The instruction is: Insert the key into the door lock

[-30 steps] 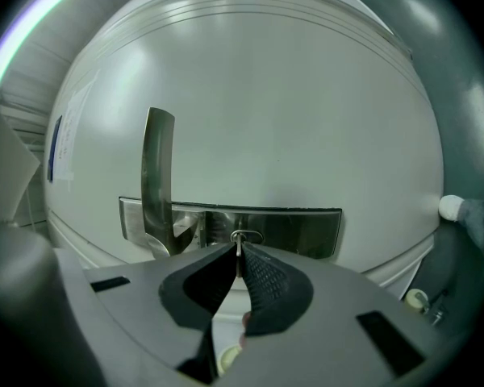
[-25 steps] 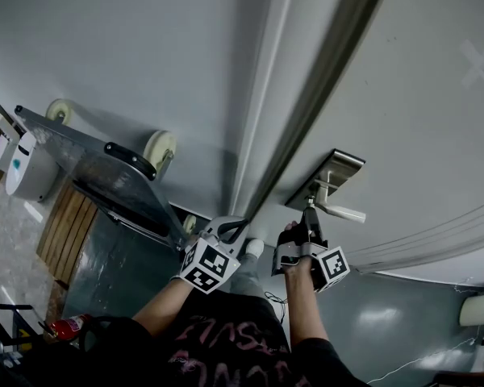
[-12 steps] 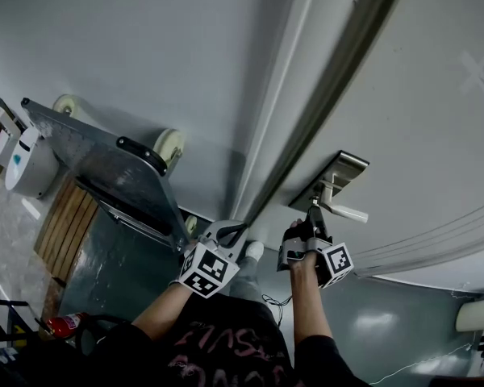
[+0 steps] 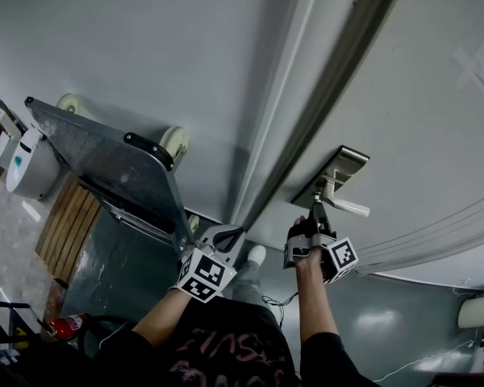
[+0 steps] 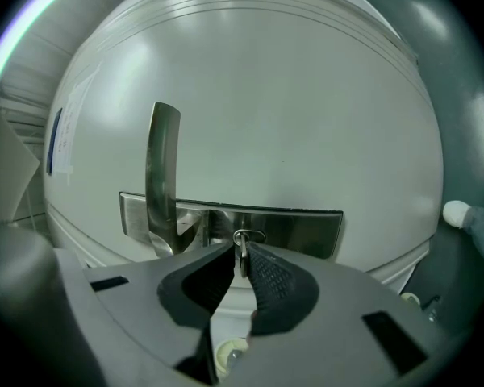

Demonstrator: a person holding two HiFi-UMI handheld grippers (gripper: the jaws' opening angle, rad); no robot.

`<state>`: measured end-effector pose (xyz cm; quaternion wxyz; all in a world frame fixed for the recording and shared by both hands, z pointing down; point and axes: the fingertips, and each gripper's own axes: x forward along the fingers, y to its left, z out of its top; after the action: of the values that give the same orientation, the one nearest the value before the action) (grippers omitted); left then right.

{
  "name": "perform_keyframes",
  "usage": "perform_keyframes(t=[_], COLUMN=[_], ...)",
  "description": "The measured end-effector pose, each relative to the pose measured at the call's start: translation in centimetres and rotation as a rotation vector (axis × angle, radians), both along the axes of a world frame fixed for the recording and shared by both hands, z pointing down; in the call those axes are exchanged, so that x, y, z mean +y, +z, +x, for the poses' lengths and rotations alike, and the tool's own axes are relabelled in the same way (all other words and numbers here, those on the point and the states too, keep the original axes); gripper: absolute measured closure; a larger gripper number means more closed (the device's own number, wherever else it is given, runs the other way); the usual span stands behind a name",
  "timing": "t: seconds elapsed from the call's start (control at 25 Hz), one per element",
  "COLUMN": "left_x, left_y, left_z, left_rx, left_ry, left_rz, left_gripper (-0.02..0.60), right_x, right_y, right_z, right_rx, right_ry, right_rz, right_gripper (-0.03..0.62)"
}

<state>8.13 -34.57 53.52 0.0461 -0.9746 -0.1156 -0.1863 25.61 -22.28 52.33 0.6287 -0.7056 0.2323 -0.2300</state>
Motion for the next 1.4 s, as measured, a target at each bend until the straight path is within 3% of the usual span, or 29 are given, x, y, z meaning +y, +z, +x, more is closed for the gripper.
perform_keyframes(t=[0.2, 0.44, 0.96, 1.4], left_x=[0.5, 2.3, 6.1, 8.6], left_y=[0.6, 0.9, -1.0, -2.4], left_z=[-1.1, -1.4, 0.7, 2.0], left_rx=[-0.009, -0.013, 0.011, 0.016], left_ry=[-0.003, 0.018, 0.064, 0.023], left_rz=[-0.02, -0.062, -0.088, -0.098], left_gripper=[0.569, 0.569, 0.569, 0.569], right_x=[0.7, 3.2, 7.5, 9.0], right_y=[-0.2, -0.4, -3.6, -3.5], right_z=[-1.3, -3.5, -5.3, -6.4], right_rx=[0.039, 0.082, 0.308, 0.435], right_ry=[-0.026, -0.047, -0.102, -0.203], right_rz=[-0.027, -0.127, -0.394, -0.586], right_gripper=[0.434, 0.411, 0.419, 0.475])
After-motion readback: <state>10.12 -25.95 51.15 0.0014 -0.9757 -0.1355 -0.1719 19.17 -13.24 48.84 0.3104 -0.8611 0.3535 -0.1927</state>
